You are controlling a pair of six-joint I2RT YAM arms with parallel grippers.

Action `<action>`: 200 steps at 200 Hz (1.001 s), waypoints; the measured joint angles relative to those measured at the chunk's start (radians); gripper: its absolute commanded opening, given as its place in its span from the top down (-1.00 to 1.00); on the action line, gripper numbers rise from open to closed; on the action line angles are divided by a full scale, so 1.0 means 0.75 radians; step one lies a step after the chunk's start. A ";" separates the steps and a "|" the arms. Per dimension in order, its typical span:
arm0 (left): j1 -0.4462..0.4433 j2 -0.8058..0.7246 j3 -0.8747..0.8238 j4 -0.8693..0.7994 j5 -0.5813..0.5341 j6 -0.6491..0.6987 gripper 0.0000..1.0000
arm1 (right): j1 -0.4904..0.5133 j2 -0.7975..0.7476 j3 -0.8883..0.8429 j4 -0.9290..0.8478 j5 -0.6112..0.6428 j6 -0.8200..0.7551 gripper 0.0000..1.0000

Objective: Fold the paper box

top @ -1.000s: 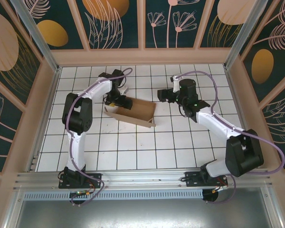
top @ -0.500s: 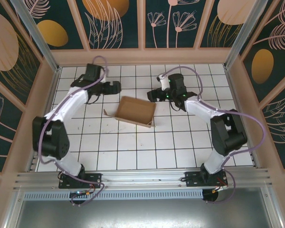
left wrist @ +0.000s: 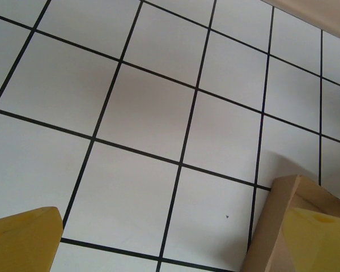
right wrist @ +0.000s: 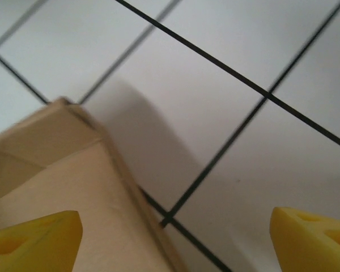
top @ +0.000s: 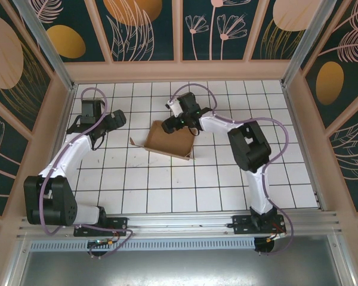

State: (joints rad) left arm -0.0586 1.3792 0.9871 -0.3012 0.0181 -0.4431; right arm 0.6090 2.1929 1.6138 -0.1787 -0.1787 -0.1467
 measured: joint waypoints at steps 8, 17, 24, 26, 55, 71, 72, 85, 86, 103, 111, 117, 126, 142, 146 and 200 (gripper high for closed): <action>0.000 0.000 0.000 0.008 0.004 0.000 -0.97 | -0.007 0.023 0.027 -0.023 0.026 0.019 -0.67; 0.000 0.001 0.000 0.015 0.009 0.000 -0.97 | -0.018 0.030 0.036 -0.041 0.051 0.041 -0.65; 0.000 0.003 0.000 0.020 0.013 0.000 -0.97 | -0.029 0.030 0.036 -0.056 0.069 0.062 -0.64; 0.000 0.004 0.000 0.022 0.013 0.000 -0.97 | -0.034 0.030 0.036 -0.058 0.076 0.067 -0.63; 0.000 0.031 0.000 0.048 0.036 -0.006 -0.97 | -0.111 0.008 -0.011 -0.066 0.149 0.171 -0.61; 0.000 0.044 -0.001 0.061 0.049 -0.011 -0.97 | -0.173 -0.047 -0.110 -0.068 0.179 0.223 -0.60; 0.000 0.044 -0.001 0.062 0.050 -0.012 -0.97 | -0.179 -0.054 -0.120 -0.068 0.182 0.227 -0.60; 0.000 0.049 -0.001 0.080 0.065 -0.019 -0.97 | -0.231 -0.120 -0.219 -0.068 0.215 0.267 -0.60; 0.000 0.050 -0.001 0.081 0.066 -0.020 -0.97 | -0.233 -0.125 -0.225 -0.068 0.217 0.269 -0.60; 0.000 0.055 -0.001 0.102 0.079 -0.024 -0.97 | -0.294 -0.233 -0.363 -0.062 0.251 0.312 -0.60; 0.000 0.061 -0.001 0.111 0.089 -0.027 -0.97 | -0.318 -0.294 -0.429 -0.057 0.258 0.325 -0.60; 0.000 0.067 -0.001 0.118 0.098 -0.031 -0.97 | -0.331 -0.338 -0.476 -0.049 0.261 0.332 -0.60; 0.000 0.076 -0.007 0.134 0.111 -0.035 -0.97 | -0.341 -0.414 -0.552 -0.033 0.265 0.336 -0.61; 0.000 0.093 -0.027 0.157 0.136 -0.043 -0.97 | -0.341 -0.566 -0.707 0.036 0.265 0.335 -0.63; 0.000 0.097 -0.031 0.159 0.142 -0.045 -0.97 | -0.341 -0.603 -0.739 0.046 0.262 0.334 -0.63; 0.000 0.122 -0.071 0.205 0.211 -0.061 -0.97 | -0.502 -0.908 -0.968 0.183 0.266 0.469 -0.52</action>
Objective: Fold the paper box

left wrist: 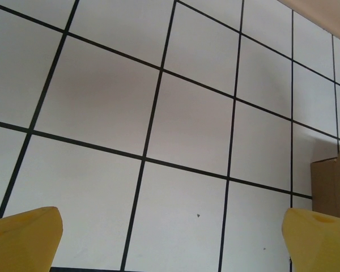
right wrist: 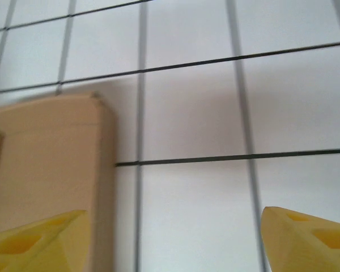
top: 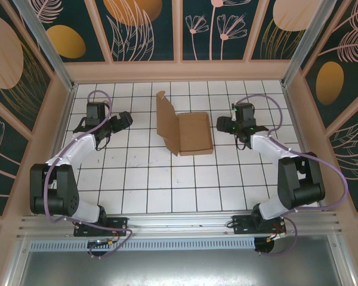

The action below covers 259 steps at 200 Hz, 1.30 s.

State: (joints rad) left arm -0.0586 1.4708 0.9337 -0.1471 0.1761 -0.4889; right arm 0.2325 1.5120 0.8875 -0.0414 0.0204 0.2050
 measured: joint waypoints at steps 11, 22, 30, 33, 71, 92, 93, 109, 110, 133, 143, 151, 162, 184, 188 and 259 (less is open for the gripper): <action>0.000 0.000 -0.006 0.013 0.006 -0.004 -0.97 | -0.043 0.010 -0.024 -0.002 0.012 0.025 -0.49; 0.000 0.001 -0.011 0.023 0.006 -0.005 -0.97 | -0.053 0.020 -0.057 -0.014 0.013 0.035 -0.46; 0.000 0.000 -0.015 0.029 0.007 -0.005 -0.97 | -0.042 0.027 -0.081 -0.025 0.012 0.041 -0.46; 0.000 0.000 -0.016 0.031 0.008 -0.005 -0.97 | -0.035 0.030 -0.089 -0.028 0.012 0.044 -0.45; 0.000 0.000 -0.031 0.058 0.010 -0.005 -0.97 | 0.183 0.085 -0.115 -0.061 0.070 0.045 -0.44; 0.000 -0.004 -0.061 0.091 0.002 -0.010 -0.97 | 0.336 0.135 -0.077 -0.060 0.103 0.061 -0.43; 0.000 -0.005 -0.064 0.092 -0.001 -0.010 -0.97 | 0.341 0.137 -0.074 -0.060 0.103 0.062 -0.44; 0.000 -0.026 -0.091 0.091 -0.015 -0.010 -0.97 | 0.461 0.198 -0.010 -0.061 0.128 0.078 -0.44; 0.000 -0.027 -0.092 0.092 -0.016 -0.010 -0.97 | 0.466 0.201 -0.007 -0.061 0.129 0.079 -0.44; 0.000 -0.078 -0.111 0.094 -0.052 -0.009 -0.97 | 0.627 0.308 0.111 -0.070 0.142 0.082 -0.48; 0.000 -0.103 -0.121 0.102 -0.082 -0.015 -0.97 | 0.692 0.363 0.169 -0.075 0.137 0.067 -0.51; 0.000 -0.121 -0.127 0.103 -0.112 -0.023 -0.97 | 0.734 0.398 0.212 -0.079 0.136 0.045 -0.54; 0.000 -0.149 -0.136 0.103 -0.167 -0.034 -0.97 | 0.784 0.424 0.250 -0.079 0.121 0.013 -0.57; 0.000 -0.196 -0.166 0.091 -0.271 -0.051 -0.97 | 0.830 0.405 0.251 -0.055 0.070 -0.054 -0.62; 0.000 -0.206 -0.173 0.086 -0.289 -0.055 -0.97 | 0.828 0.392 0.245 -0.048 0.059 -0.066 -0.63; -0.111 -0.350 -0.267 -0.021 -0.366 -0.207 -0.97 | 0.435 0.293 0.295 0.010 -0.156 -0.233 -0.42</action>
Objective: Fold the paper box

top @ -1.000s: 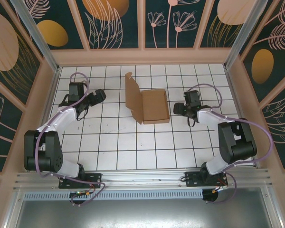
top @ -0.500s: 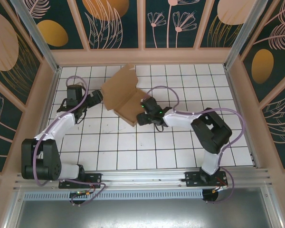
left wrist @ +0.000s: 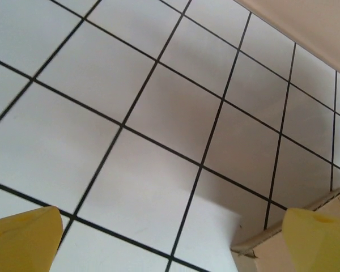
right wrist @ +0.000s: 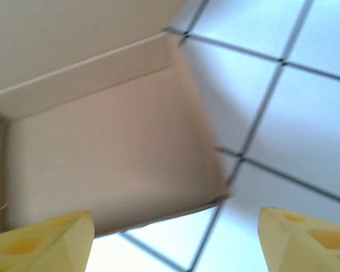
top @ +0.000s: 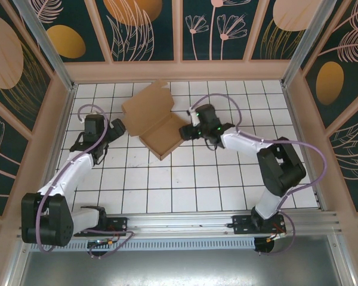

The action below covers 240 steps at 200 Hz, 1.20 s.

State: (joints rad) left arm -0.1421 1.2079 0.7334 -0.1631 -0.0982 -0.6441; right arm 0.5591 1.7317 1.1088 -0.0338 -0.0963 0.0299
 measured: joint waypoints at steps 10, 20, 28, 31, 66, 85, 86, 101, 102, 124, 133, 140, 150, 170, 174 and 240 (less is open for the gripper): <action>-0.052 -0.009 -0.021 -0.011 0.000 -0.041 -0.97 | -0.050 0.055 0.061 -0.004 -0.038 -0.040 -0.36; -0.101 -0.014 -0.046 -0.020 0.005 -0.085 -0.97 | -0.085 0.122 0.135 -0.020 -0.075 -0.068 -0.32; -0.137 -0.016 -0.068 -0.021 0.006 -0.121 -0.97 | -0.103 0.183 0.201 -0.039 -0.105 -0.094 -0.24; -0.152 -0.016 -0.076 -0.021 0.009 -0.137 -0.97 | -0.108 0.207 0.224 -0.044 -0.120 -0.110 -0.20; -0.296 -0.016 -0.175 0.014 0.043 -0.261 -0.97 | -0.115 0.446 0.453 -0.143 -0.235 -0.196 -0.03; -0.321 -0.011 -0.190 0.051 0.066 -0.299 -0.97 | -0.112 0.529 0.519 -0.182 -0.280 -0.209 0.12; -0.321 -0.010 -0.190 0.053 0.067 -0.299 -0.97 | -0.112 0.530 0.520 -0.183 -0.282 -0.208 0.14; -0.322 0.003 -0.190 0.085 0.076 -0.309 -0.97 | -0.108 0.550 0.524 -0.207 -0.281 -0.201 0.41; -0.322 0.003 -0.190 0.085 0.076 -0.310 -0.97 | -0.107 0.550 0.524 -0.208 -0.280 -0.208 0.43; -0.322 0.030 -0.188 0.101 0.082 -0.311 -0.97 | -0.096 0.552 0.523 -0.208 -0.229 -0.186 0.72; -0.322 0.042 -0.185 0.103 0.084 -0.311 -0.97 | -0.087 0.551 0.515 -0.194 -0.188 -0.161 0.87; -0.322 0.053 -0.179 0.103 0.083 -0.310 -0.97 | -0.079 0.545 0.503 -0.185 -0.161 -0.151 0.90; -0.322 0.067 -0.170 0.103 0.083 -0.309 -0.97 | -0.062 0.527 0.485 -0.173 -0.102 -0.131 0.88; -0.322 0.083 -0.141 0.097 0.070 -0.294 -0.97 | -0.015 0.467 0.412 -0.169 0.056 -0.071 0.87; -0.322 0.085 -0.135 0.096 0.065 -0.290 -0.97 | -0.003 0.453 0.394 -0.169 0.091 -0.056 0.86; -0.330 0.179 -0.049 0.096 0.054 -0.242 -0.97 | 0.141 0.224 0.111 -0.174 0.565 0.400 0.85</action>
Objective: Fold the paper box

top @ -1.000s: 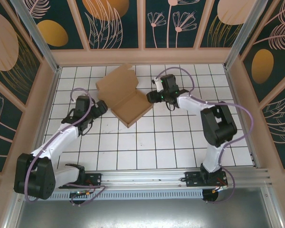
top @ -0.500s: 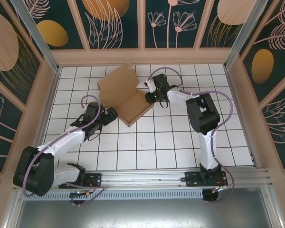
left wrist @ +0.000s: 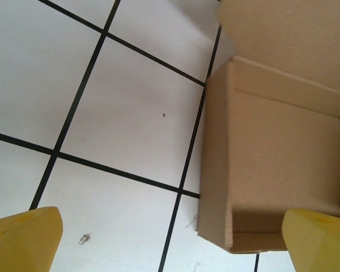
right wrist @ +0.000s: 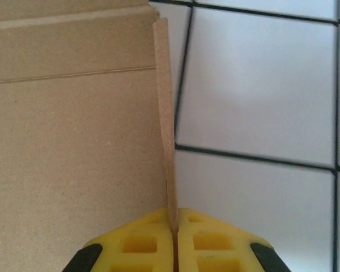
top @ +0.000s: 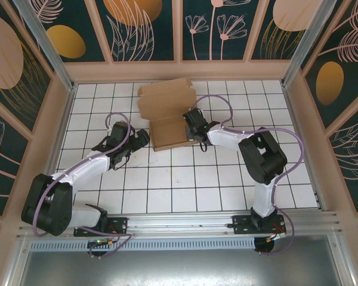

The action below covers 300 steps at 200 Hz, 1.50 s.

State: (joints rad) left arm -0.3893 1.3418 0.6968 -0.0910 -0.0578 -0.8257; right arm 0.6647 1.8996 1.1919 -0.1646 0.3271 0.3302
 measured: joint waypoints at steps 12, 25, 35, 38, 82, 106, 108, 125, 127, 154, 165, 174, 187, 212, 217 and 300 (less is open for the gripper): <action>-0.009 0.026 0.015 0.002 0.009 0.007 -0.97 | 0.017 -0.020 -0.045 -0.001 0.059 0.077 0.85; -0.020 0.054 0.036 0.004 0.018 0.014 -0.97 | 0.043 -0.028 -0.080 -0.001 0.116 0.151 0.85; -0.026 0.074 0.052 0.007 0.028 0.018 -0.97 | 0.062 -0.028 -0.091 -0.001 0.143 0.190 0.80; -0.028 0.079 0.057 0.009 0.031 0.019 -0.97 | 0.069 -0.028 -0.093 -0.001 0.151 0.200 0.78; -0.033 0.116 0.100 0.027 0.039 0.058 -0.97 | 0.098 -0.071 -0.130 0.047 0.192 0.221 -0.01; -0.033 0.136 0.155 0.027 0.012 0.112 -0.97 | 0.065 -0.188 -0.207 0.118 0.157 0.175 -0.29; -0.033 0.137 0.158 0.027 0.010 0.115 -0.98 | 0.061 -0.200 -0.214 0.126 0.149 0.163 -0.30; -0.033 0.153 0.194 0.041 -0.007 0.150 -0.97 | -0.007 -0.306 -0.265 0.194 0.051 0.124 -0.37; -0.033 0.156 0.199 0.041 -0.008 0.155 -0.97 | -0.017 -0.316 -0.270 0.202 0.036 0.115 -0.38; -0.032 0.205 0.270 0.049 -0.008 0.243 -0.98 | -0.170 -0.437 -0.302 0.287 -0.152 0.019 -0.43; -0.028 0.226 0.307 0.052 -0.006 0.292 -0.97 | -0.233 -0.462 -0.302 0.314 -0.227 -0.026 -0.43; -0.023 0.252 0.358 0.038 -0.006 0.343 -0.91 | -0.286 -0.474 -0.302 0.327 -0.296 -0.063 -0.42; -0.012 0.289 0.452 0.020 -0.006 0.419 -0.83 | -0.362 -0.478 -0.298 0.328 -0.393 -0.110 -0.42; 0.039 0.332 0.638 0.000 0.034 0.587 -0.79 | -0.470 -0.478 -0.283 0.319 -0.531 -0.181 -0.42; 0.055 0.340 0.678 -0.011 0.052 0.620 -0.77 | -0.483 -0.478 -0.281 0.319 -0.552 -0.191 -0.42; 0.207 0.868 1.489 -0.512 0.357 1.233 -0.27 | -0.508 -0.480 -0.275 0.316 -0.849 -0.295 -0.42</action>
State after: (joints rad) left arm -0.2344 1.9926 1.8133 -0.4751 0.2100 0.0994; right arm 0.2840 1.5398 0.9855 0.0723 -0.3096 0.1089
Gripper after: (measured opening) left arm 0.636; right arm 0.710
